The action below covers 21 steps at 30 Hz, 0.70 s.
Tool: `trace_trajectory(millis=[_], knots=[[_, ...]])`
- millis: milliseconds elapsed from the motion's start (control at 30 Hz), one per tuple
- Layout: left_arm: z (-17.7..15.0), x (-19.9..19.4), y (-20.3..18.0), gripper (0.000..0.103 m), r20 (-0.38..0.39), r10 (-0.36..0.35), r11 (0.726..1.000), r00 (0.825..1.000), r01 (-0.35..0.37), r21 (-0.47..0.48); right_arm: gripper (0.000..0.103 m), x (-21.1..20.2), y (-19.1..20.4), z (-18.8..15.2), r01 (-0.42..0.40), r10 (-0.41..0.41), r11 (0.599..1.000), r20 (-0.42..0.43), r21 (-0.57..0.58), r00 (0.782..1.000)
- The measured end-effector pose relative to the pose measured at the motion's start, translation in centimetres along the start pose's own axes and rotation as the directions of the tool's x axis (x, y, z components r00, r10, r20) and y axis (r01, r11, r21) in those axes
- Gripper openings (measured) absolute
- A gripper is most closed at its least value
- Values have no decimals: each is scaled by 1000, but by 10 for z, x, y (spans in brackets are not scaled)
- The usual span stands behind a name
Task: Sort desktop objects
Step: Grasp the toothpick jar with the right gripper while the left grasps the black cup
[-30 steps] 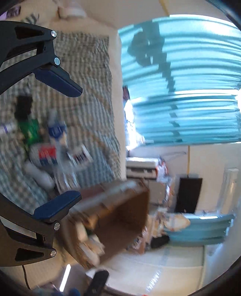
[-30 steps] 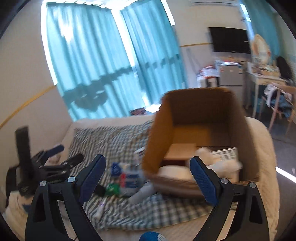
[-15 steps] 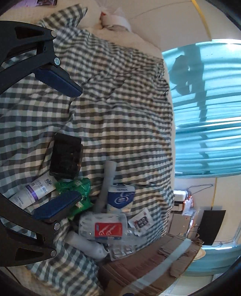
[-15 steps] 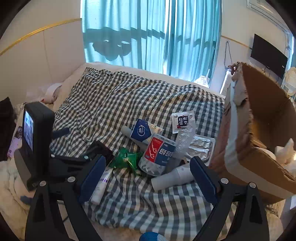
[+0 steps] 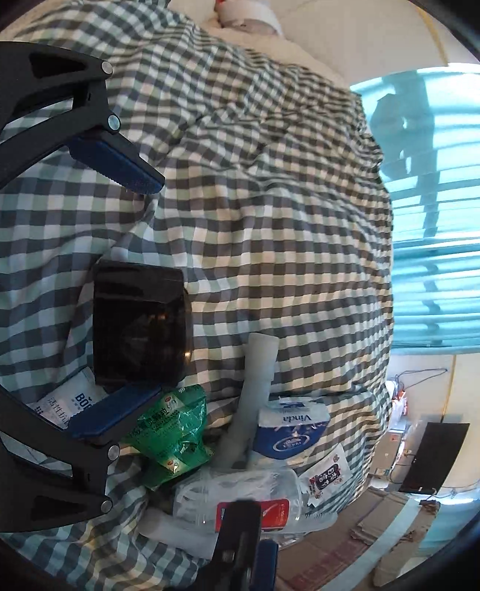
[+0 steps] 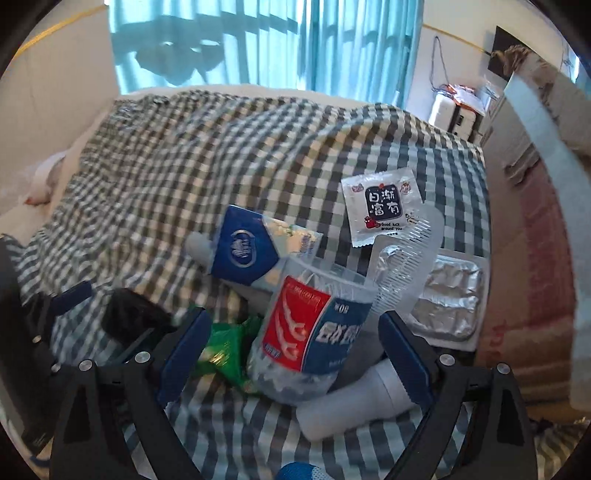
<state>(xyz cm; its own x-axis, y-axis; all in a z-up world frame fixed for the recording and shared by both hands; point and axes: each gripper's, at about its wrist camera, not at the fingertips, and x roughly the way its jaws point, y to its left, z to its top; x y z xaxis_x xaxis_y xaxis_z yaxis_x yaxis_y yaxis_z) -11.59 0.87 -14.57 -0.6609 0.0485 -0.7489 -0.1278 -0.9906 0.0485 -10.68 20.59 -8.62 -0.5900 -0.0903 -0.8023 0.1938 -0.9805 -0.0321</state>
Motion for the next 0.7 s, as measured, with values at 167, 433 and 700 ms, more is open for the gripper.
trace_trajectory(millis=[167,433,700], knots=[[-3,15,2,103,-37,-46,999,998,46,4,76,25,-9,0,26,-25,999,-25,36,999],[-2,27,-3,76,-52,-96,994,994,98,38,67,20,-9,-4,-5,5,1000,-21,19,1000],[-5,16,7,37,-15,-106,994,994,106,3,66,-1,7,-9,-30,30,999,-10,-44,1000]])
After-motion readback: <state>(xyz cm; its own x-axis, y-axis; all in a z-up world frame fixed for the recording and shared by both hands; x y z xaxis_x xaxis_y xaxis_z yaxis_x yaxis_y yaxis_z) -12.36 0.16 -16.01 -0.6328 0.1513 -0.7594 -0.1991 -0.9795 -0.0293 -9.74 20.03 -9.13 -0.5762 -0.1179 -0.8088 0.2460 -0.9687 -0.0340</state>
